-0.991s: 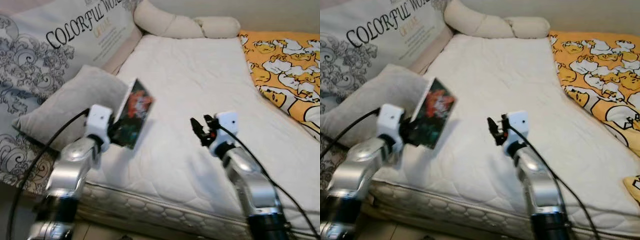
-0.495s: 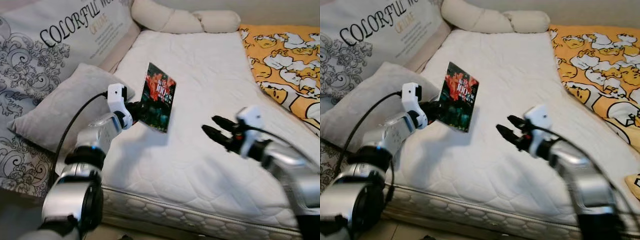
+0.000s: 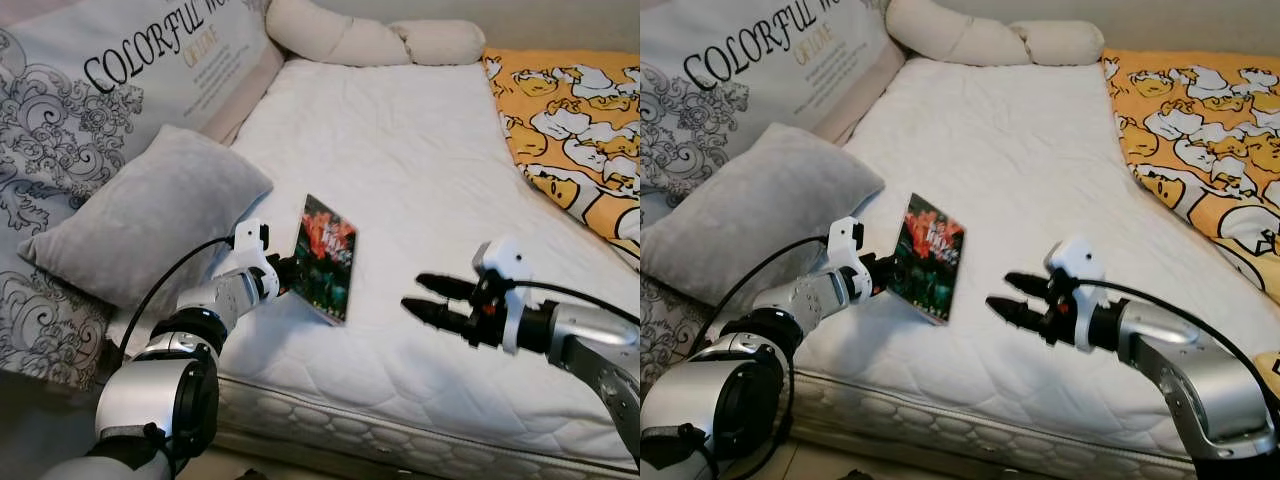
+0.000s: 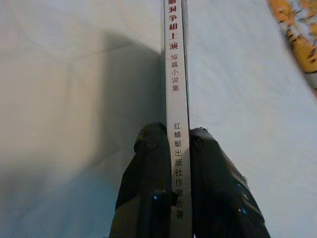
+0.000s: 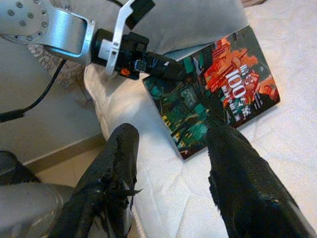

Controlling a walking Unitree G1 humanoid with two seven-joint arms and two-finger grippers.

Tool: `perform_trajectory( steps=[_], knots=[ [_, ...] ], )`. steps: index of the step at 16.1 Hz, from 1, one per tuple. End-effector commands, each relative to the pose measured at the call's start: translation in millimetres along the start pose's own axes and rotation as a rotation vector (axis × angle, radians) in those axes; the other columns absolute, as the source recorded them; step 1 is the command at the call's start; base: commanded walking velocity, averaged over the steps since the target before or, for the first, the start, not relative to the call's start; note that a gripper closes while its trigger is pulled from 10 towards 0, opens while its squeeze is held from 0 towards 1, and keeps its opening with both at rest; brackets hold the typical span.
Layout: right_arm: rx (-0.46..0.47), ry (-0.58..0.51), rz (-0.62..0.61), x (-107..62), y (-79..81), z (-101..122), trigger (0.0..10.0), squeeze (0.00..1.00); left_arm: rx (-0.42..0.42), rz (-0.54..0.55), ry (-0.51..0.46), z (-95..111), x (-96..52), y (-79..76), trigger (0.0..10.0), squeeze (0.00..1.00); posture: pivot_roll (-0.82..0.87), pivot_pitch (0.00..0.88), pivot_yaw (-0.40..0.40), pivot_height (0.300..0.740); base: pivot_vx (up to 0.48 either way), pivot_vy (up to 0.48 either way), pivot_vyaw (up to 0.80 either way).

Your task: Clean up the room

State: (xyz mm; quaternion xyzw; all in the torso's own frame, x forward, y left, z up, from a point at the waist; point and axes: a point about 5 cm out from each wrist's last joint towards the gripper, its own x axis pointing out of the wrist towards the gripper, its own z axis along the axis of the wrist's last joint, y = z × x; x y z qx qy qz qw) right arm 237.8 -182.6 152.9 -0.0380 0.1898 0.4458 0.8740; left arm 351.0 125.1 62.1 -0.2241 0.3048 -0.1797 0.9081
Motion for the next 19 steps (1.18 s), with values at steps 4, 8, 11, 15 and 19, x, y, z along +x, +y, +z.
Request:
perform_trajectory(
  steps=[4,8,11,15,19],
  knots=[
    [-0.017,0.057,0.033,1.0,6.5,-1.5,10.0,0.00,0.206,0.141,-0.014,10.4,-6.8,17.4,10.0,0.00,-0.23,0.049,0.055,0.740,0.000,0.000,0.00],
    [-0.019,0.067,0.074,9.2,13.0,-0.8,10.0,0.00,0.283,0.205,-0.022,17.6,-14.5,30.6,10.0,0.82,-0.22,0.053,0.047,0.740,0.000,0.000,0.00],
    [-0.020,0.066,0.074,11.3,13.9,-1.0,10.0,0.00,0.307,0.215,-0.017,16.5,-15.1,32.3,10.0,1.00,-0.23,0.049,0.049,0.740,0.000,0.000,0.00],
    [-0.019,0.066,0.073,14.2,14.5,-1.9,10.0,0.00,0.453,0.258,-0.025,24.3,-16.7,33.6,10.0,1.00,-0.23,0.042,0.052,0.740,0.000,0.000,0.00],
    [-0.021,0.060,0.065,17.9,13.1,-2.0,10.0,0.00,0.581,0.332,-0.059,35.8,-23.1,41.1,10.0,1.00,-0.22,0.019,0.055,0.740,0.000,0.000,0.00]
  ],
)
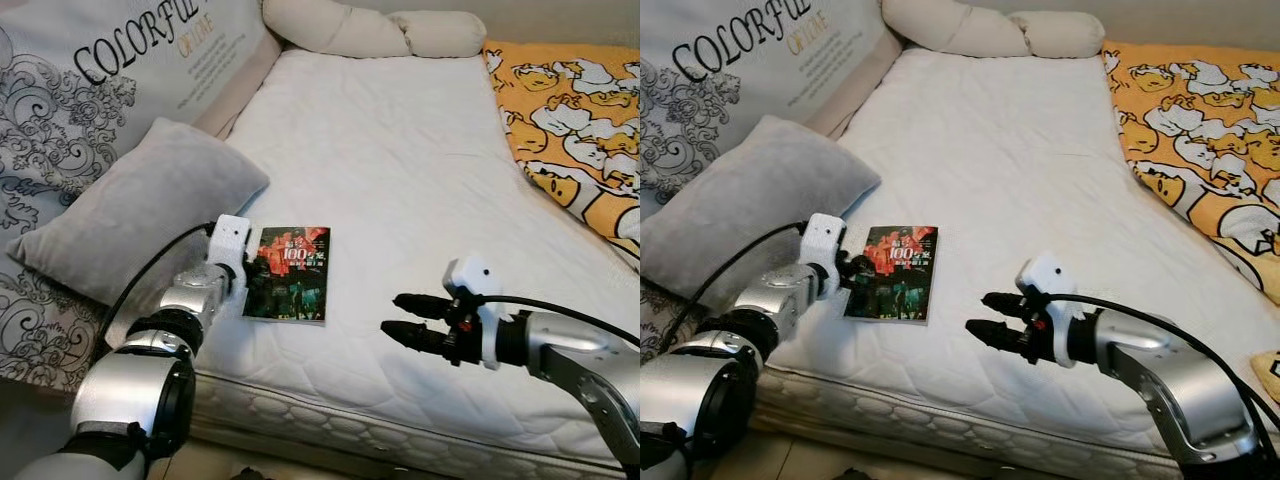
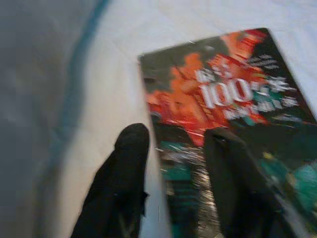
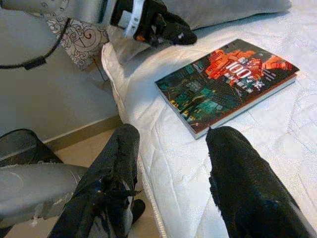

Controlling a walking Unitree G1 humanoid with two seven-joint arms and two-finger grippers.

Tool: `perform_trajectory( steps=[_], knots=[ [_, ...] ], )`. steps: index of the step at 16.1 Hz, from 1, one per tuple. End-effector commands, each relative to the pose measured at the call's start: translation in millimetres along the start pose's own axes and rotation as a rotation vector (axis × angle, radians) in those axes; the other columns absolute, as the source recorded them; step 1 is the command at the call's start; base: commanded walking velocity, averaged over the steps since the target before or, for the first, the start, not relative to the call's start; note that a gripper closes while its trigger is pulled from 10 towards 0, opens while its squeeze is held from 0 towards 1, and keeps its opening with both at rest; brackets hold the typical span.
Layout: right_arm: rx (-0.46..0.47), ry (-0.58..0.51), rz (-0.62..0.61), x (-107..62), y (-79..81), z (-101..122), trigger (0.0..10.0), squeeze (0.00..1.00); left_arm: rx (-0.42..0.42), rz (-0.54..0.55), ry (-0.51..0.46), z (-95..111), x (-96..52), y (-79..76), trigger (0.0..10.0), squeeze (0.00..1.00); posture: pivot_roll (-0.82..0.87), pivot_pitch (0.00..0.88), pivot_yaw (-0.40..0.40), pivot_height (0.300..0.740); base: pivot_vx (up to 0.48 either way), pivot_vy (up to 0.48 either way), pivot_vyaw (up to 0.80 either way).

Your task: Clean up the room

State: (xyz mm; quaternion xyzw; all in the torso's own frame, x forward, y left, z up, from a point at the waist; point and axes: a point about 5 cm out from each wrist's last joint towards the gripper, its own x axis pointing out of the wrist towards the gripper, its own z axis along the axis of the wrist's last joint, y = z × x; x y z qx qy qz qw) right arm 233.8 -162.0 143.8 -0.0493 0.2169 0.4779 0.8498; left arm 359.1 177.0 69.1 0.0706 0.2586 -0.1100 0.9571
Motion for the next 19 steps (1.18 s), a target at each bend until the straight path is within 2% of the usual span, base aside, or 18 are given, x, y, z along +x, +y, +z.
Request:
perform_trajectory(
  steps=[1,2,3,4,6,7,8,9,10,11,12,13,14,16,18,19],
  knots=[
    [-0.019,-0.013,-0.036,1.7,-3.9,3.3,10.0,0.00,0.046,0.030,-0.054,13.9,-1.7,9.0,10.0,1.00,-0.21,0.007,0.056,0.740,0.000,0.000,0.00],
    [-0.024,-0.018,-0.057,2.3,-5.6,3.2,10.0,0.00,0.040,0.026,-0.076,17.5,-2.1,9.9,10.0,1.00,-0.20,0.000,0.056,0.740,0.000,0.000,0.00],
    [-0.013,-0.029,-0.119,5.0,-10.9,1.2,10.0,0.00,0.006,-0.025,-0.193,32.9,-3.0,6.4,10.0,1.00,-0.20,0.000,0.058,0.740,0.000,0.000,0.00],
    [0.017,-0.048,-0.154,8.7,-14.3,-0.1,10.0,0.00,0.029,-0.065,-0.222,39.5,-3.5,3.8,10.0,1.00,-0.18,0.000,0.060,0.740,0.000,0.000,0.00],
    [0.142,-0.074,-0.204,19.9,-19.3,-5.5,10.0,0.00,-0.014,-0.139,-0.293,53.8,-4.6,-3.8,10.0,1.00,-0.14,0.000,0.062,0.740,0.000,0.000,0.00],
    [0.211,-0.115,-0.269,27.8,-24.2,-6.9,10.0,0.00,-0.037,-0.146,-0.358,58.4,-7.2,-6.3,10.0,1.00,-0.12,0.000,0.063,0.740,0.000,0.000,0.00],
    [0.250,-0.140,-0.312,32.6,-26.7,-8.1,10.0,0.00,-0.014,-0.107,-0.402,57.1,-9.8,-5.0,10.0,1.00,-0.11,0.000,0.063,0.740,0.000,0.000,0.00],
    [0.265,-0.178,-0.341,37.4,-28.1,-8.3,10.0,0.00,-0.010,-0.118,-0.408,50.5,-12.2,-5.3,10.0,1.00,-0.11,0.000,0.062,0.740,0.000,0.000,0.00],
    [0.274,-0.190,-0.358,40.5,-28.0,-9.8,10.0,0.00,-0.004,-0.114,-0.424,47.1,-15.3,-5.4,10.0,0.96,-0.10,0.000,0.061,0.740,0.000,0.000,0.00],
    [0.280,-0.222,-0.414,44.6,-28.8,-12.6,10.0,0.00,-0.024,-0.105,-0.460,40.4,-25.5,-7.1,10.0,0.58,-0.07,0.000,0.048,0.740,0.000,0.000,0.00],
    [0.280,-0.236,-0.444,45.6,-29.7,-13.2,10.0,0.00,-0.038,-0.099,-0.473,38.1,-30.6,-7.8,10.0,0.58,-0.06,0.000,0.047,0.740,0.000,0.000,0.00],
    [0.308,-0.277,-0.503,45.8,-32.4,-11.3,10.0,0.00,-0.060,-0.087,-0.467,34.2,-37.1,-8.7,10.0,0.13,-0.05,0.000,0.049,0.740,0.000,0.000,0.00],
    [0.353,-0.407,-0.604,45.3,-34.6,-2.5,10.0,0.00,-0.106,-0.042,-0.458,25.9,-55.6,-13.3,10.0,0.00,-0.05,0.000,0.051,0.740,0.000,0.000,0.00],
    [0.333,-0.452,-0.670,43.7,-33.3,-3.0,10.0,0.00,-0.100,-0.059,-0.453,23.1,-67.4,-21.9,10.0,0.00,-0.03,0.000,0.029,0.740,0.000,0.000,0.00],
    [0.289,-0.381,-0.787,43.0,-32.4,-17.6,10.0,0.00,-0.027,-0.019,-0.453,15.9,-77.9,-28.6,10.0,0.00,-0.02,0.000,-0.005,0.740,0.000,0.000,0.00],
    [0.269,-0.358,-0.811,42.9,-31.7,-21.0,10.0,0.00,-0.019,-0.014,-0.472,16.7,-81.9,-30.1,10.0,0.00,-0.01,0.000,-0.016,0.740,0.000,0.000,0.00]
  ],
)
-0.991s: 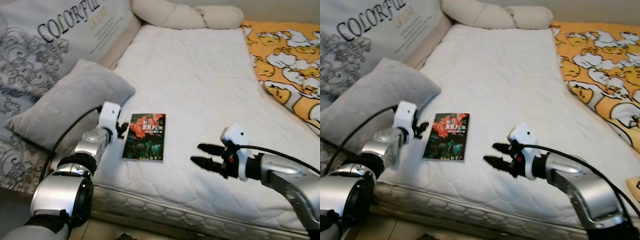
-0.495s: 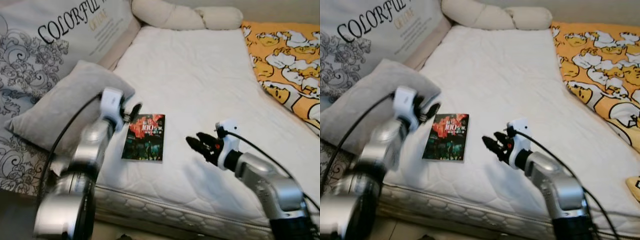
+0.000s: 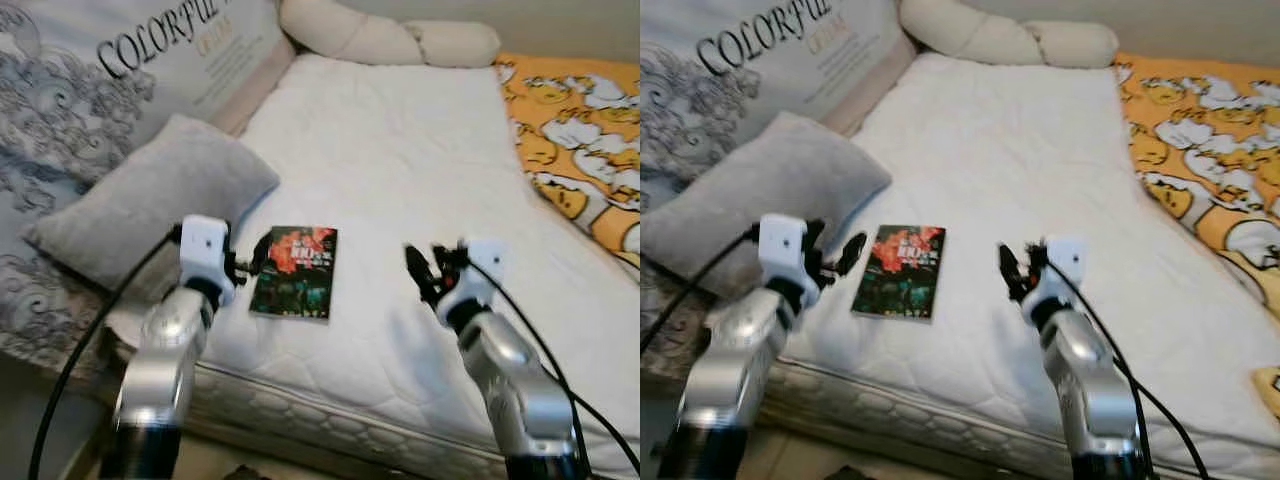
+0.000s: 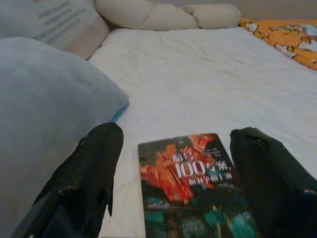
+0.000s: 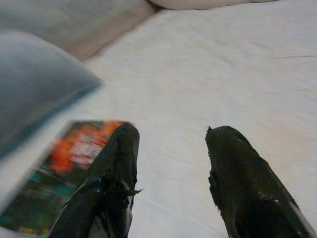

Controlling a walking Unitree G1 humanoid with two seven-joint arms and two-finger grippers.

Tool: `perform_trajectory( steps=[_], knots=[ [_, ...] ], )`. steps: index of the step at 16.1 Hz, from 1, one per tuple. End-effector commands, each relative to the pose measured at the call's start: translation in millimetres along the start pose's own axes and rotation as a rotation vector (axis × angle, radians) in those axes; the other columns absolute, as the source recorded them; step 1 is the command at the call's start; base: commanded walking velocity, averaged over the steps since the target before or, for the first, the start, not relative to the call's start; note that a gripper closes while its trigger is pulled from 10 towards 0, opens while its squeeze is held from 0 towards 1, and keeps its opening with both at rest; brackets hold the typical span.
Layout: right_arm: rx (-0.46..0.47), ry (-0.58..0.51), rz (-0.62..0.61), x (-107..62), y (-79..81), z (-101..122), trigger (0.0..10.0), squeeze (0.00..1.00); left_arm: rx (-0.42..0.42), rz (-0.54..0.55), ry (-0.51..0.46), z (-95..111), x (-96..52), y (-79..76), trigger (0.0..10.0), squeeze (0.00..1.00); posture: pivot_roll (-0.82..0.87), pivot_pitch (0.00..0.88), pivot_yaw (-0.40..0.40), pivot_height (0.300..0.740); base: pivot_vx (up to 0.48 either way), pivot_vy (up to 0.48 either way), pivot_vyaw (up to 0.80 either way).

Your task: Clean up the room

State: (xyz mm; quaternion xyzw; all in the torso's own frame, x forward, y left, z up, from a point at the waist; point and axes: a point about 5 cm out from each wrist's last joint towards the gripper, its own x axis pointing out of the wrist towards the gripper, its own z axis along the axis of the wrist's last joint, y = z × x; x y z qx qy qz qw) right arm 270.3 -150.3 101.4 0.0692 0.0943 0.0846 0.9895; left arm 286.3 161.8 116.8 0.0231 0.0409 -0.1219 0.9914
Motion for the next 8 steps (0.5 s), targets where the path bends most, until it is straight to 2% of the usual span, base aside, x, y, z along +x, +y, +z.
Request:
perform_trajectory(
  steps=[1,3,4,5,8],
  knots=[
    [-0.048,-0.001,-0.006,-1.4,0.8,-1.8,10.0,0.00,0.022,0.020,-0.033,10.4,-2.3,-2.5,10.0,0.00,0.00,0.000,-0.026,0.740,0.000,0.000,0.00],
    [-0.075,-0.004,0.007,-5.8,2.4,-5.1,10.0,0.00,0.014,0.034,-0.020,8.5,-10.9,-2.7,10.0,0.00,0.00,0.000,-0.029,0.740,0.000,0.000,0.00],
    [-0.055,-0.009,0.003,-7.4,2.5,-6.3,10.0,0.00,0.024,0.033,0.000,4.3,-16.7,-0.9,10.0,0.00,0.00,0.000,-0.028,0.740,0.000,0.000,0.00],
    [-0.062,-0.037,-0.006,-8.4,2.7,-3.9,10.0,0.00,0.038,0.036,0.010,4.0,-21.0,2.6,10.0,0.00,0.00,0.000,-0.032,0.740,0.000,0.000,-0.40],
    [-0.057,-0.056,-0.004,-8.8,3.0,-1.0,10.0,0.00,0.030,0.050,0.007,11.0,-22.3,6.3,10.0,0.00,0.00,0.000,-0.030,0.740,0.000,-0.276,-0.80]
  ],
)
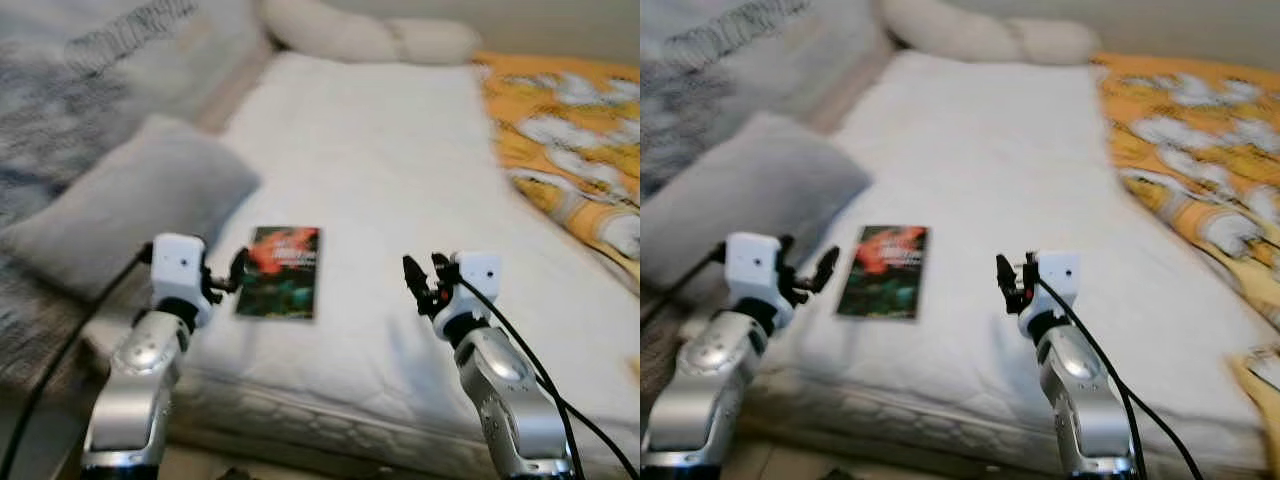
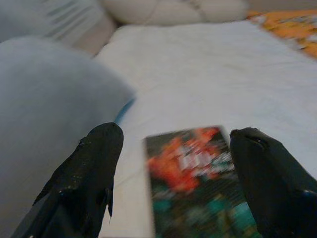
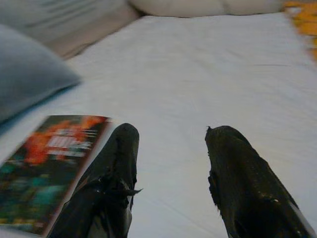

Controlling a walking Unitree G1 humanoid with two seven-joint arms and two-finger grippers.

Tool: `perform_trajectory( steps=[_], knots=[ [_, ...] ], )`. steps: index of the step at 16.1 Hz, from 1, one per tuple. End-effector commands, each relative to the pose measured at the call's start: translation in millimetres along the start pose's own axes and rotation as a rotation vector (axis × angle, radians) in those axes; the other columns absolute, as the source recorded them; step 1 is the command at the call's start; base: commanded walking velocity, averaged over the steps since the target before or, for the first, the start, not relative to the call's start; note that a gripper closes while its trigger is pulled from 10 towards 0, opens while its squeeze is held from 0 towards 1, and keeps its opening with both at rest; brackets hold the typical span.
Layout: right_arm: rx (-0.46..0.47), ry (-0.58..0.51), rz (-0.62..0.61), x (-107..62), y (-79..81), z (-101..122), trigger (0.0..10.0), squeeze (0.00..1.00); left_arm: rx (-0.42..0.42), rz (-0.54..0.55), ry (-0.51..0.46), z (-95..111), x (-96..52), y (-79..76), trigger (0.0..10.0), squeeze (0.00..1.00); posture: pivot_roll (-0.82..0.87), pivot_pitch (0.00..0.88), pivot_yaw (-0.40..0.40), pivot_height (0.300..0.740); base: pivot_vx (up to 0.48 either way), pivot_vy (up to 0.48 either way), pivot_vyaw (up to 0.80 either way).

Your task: Clean up the room

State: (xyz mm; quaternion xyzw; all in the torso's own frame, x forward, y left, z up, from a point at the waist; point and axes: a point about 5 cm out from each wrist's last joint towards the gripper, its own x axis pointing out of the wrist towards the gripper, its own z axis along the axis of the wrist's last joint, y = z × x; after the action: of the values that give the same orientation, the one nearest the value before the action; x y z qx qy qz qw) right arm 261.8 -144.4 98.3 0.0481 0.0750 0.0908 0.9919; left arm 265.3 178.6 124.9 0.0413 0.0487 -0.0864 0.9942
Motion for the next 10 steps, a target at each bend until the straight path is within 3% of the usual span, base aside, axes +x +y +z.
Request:
perform_trajectory(
  steps=[1,3,10],
  knots=[
    [-0.012,-0.019,-0.011,-2.2,-3.5,4.1,10.0,0.00,0.000,-0.027,-0.013,5.8,2.7,-5.8,10.0,0.00,0.00,0.000,-0.030,0.740,0.000,-0.296,-0.80],
    [-0.015,-0.017,-0.007,-1.8,-3.7,3.3,10.0,0.00,0.006,-0.035,-0.010,6.0,4.2,-6.3,10.0,0.00,-0.01,0.000,-0.023,0.740,0.000,-0.300,-0.80],
    [-0.049,-0.026,0.002,3.0,-5.6,8.2,10.0,0.00,0.003,-0.002,0.016,-0.1,4.4,-1.9,10.0,0.00,-0.03,0.000,-0.006,0.740,0.000,-0.299,0.00]
  ],
)
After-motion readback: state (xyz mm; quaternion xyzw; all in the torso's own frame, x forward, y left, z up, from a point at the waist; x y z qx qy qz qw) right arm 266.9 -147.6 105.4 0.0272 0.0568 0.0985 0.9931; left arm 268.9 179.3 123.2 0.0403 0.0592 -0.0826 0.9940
